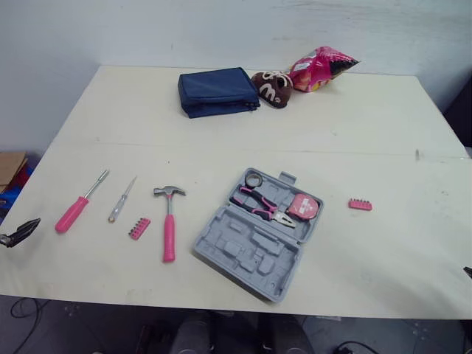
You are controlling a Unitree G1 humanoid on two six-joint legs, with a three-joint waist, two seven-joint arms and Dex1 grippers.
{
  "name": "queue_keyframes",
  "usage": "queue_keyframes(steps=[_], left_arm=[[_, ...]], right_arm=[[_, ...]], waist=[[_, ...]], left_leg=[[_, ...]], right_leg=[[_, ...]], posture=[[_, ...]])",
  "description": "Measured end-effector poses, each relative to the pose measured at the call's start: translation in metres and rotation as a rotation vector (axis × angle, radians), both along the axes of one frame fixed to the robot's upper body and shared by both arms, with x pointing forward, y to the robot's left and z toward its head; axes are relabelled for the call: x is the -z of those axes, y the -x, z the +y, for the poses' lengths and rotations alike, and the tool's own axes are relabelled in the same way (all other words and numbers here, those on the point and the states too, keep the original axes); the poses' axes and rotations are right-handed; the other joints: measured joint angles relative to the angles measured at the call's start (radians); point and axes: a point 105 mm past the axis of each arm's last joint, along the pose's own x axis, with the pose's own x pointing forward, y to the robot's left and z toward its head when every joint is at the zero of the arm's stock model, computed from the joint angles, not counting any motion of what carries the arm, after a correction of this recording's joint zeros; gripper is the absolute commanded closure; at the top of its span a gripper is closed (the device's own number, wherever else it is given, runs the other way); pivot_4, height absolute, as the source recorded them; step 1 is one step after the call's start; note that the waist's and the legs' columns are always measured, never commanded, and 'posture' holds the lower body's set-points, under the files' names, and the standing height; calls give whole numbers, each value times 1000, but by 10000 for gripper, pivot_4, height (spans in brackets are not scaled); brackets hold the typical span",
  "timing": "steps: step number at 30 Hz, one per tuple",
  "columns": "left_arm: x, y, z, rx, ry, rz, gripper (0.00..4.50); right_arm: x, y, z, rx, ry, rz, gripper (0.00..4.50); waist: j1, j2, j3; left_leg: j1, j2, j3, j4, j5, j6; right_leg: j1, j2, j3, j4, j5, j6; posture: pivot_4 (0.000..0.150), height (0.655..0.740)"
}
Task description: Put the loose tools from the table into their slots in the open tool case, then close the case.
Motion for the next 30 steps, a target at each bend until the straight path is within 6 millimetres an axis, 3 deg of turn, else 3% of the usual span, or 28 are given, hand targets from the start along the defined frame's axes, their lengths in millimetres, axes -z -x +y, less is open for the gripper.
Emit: queue_keyframes(steps=[2,4,7,12,15,16,19,23,26,30], left_arm=[[-1,-1,-4,29,17,5,642],[-8,-12,-26,155,59,-11,642],[-19,-27,-76,410,108,-20,642],[-19,-34,-132,592,178,3,642],[-15,-40,-185,745,226,10,642],[-17,-45,-199,772,265,-7,3023],[-21,-48,-219,827,249,13,12041],[-15,-49,-258,960,154,72,30891],[-9,-56,-277,995,125,80,43796],[-1,-72,-301,1024,69,95,44557]], right_arm=[[-2,-3,2,-4,-8,-9,0],[-5,-12,13,-33,-44,-36,0],[-13,-33,56,-164,-123,-74,0],[-15,-39,98,-258,-226,-32,0],[-8,-38,137,-370,-287,56,0],[-2,-36,150,-407,-300,100,2451],[11,-34,172,-437,-341,155,11841],[32,-33,198,-454,-377,205,32344],[41,-34,205,-442,-359,232,45000],[55,-38,213,-422,-329,266,45000]], waist=[[0,0,0],[0,0,0],[1,0,0],[1,0,0],[3,0,0],[5,0,0],[8,-1,0],[10,0,0],[11,0,0],[21,0,0]], left_leg=[[0,0,0,0,0,0],[0,0,0,1,0,0],[0,1,0,2,0,0],[-1,2,1,2,2,3],[-1,2,1,6,0,6],[-3,2,-1,8,0,6],[-3,2,-2,10,-1,6],[-3,2,1,13,-1,3],[-5,2,0,16,-1,3],[-6,2,0,17,-1,3]], right_leg=[[0,0,0,0,0,0],[0,0,0,1,0,0],[0,0,2,2,0,-1],[0,1,1,1,0,-1],[1,1,1,1,0,-1],[1,1,1,2,0,-1],[1,2,1,2,0,-1],[1,2,1,2,0,-1],[1,3,1,3,0,-1],[0,3,1,3,0,0]], posture=[[1500,7400],[1500,7400],[1500,7400],[1500,7400],[1500,7400],[1500,7400],[1500,7400],[1500,7400],[1500,7400],[1500,7400]])
